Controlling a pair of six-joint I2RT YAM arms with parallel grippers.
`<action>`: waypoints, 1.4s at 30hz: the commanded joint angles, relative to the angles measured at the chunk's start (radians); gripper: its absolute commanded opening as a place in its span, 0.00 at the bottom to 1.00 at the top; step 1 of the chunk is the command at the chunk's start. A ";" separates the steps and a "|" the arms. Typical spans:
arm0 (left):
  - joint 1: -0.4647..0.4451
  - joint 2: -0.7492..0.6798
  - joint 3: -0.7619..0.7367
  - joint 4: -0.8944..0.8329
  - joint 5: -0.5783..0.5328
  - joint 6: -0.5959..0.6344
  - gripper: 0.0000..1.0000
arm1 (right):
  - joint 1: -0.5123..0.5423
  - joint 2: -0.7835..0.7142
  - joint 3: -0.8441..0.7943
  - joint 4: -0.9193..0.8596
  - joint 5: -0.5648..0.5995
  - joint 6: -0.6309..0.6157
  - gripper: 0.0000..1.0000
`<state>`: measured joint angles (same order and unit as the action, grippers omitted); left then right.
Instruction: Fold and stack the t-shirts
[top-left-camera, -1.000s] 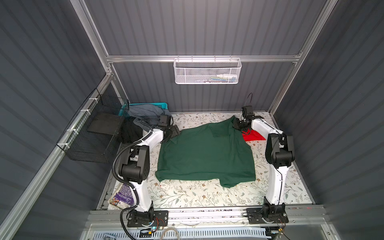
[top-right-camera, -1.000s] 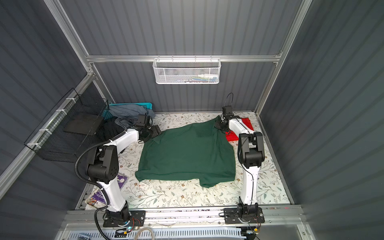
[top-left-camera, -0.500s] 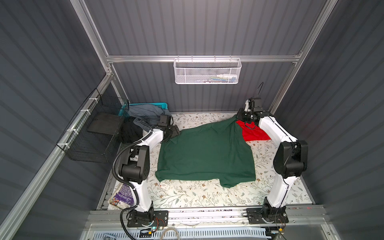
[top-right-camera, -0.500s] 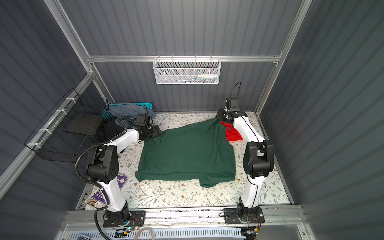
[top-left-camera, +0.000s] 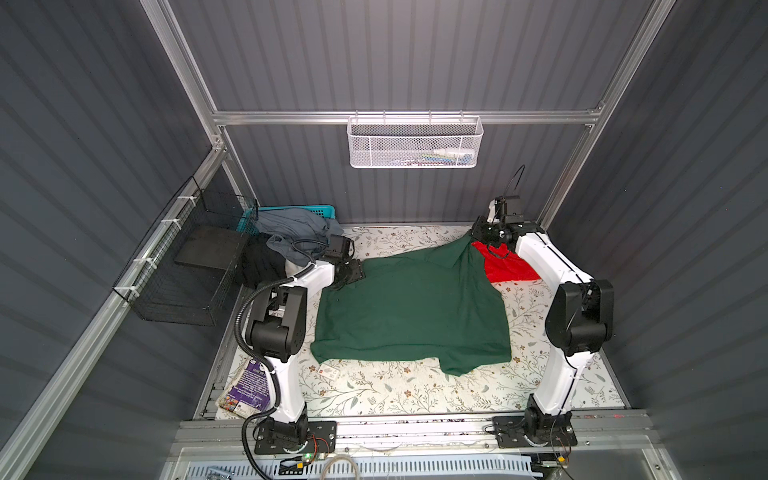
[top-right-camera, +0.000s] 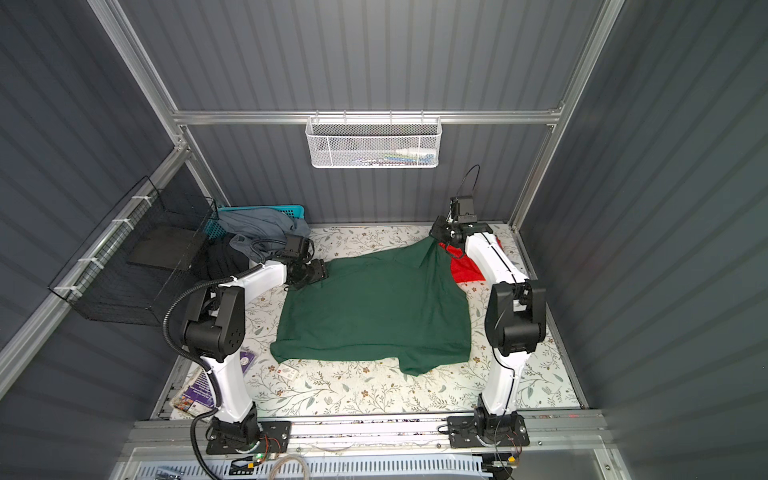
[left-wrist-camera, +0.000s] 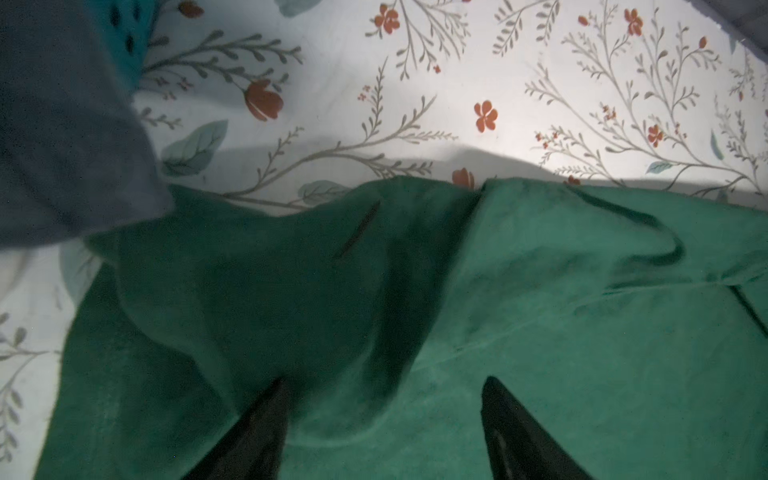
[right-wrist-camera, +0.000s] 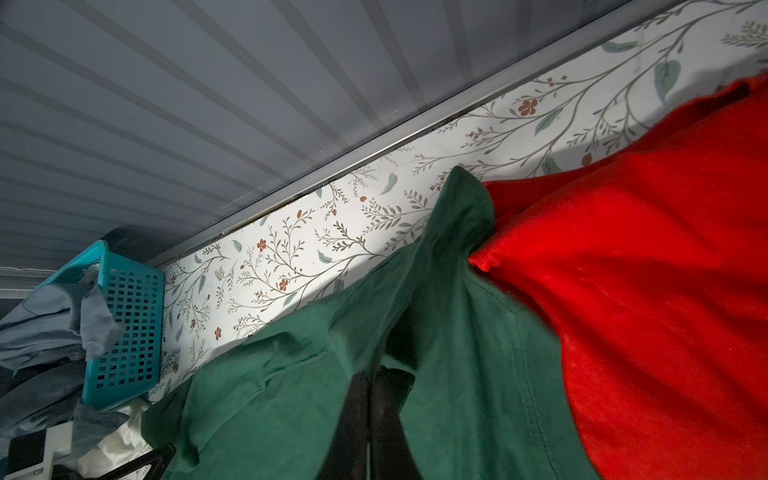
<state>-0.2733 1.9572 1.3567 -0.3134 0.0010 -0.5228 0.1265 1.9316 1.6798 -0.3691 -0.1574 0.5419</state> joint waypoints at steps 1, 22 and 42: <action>-0.007 0.021 -0.011 -0.016 0.007 0.020 0.71 | 0.005 0.001 0.001 -0.010 0.004 0.003 0.00; -0.029 0.127 0.101 -0.079 -0.116 0.072 0.38 | 0.005 0.006 -0.013 -0.007 0.008 0.005 0.00; -0.029 0.141 0.183 -0.162 -0.226 0.131 0.13 | 0.003 0.018 -0.005 -0.013 0.007 0.002 0.00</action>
<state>-0.3004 2.0995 1.5097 -0.4343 -0.1967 -0.4076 0.1265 1.9369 1.6756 -0.3710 -0.1528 0.5419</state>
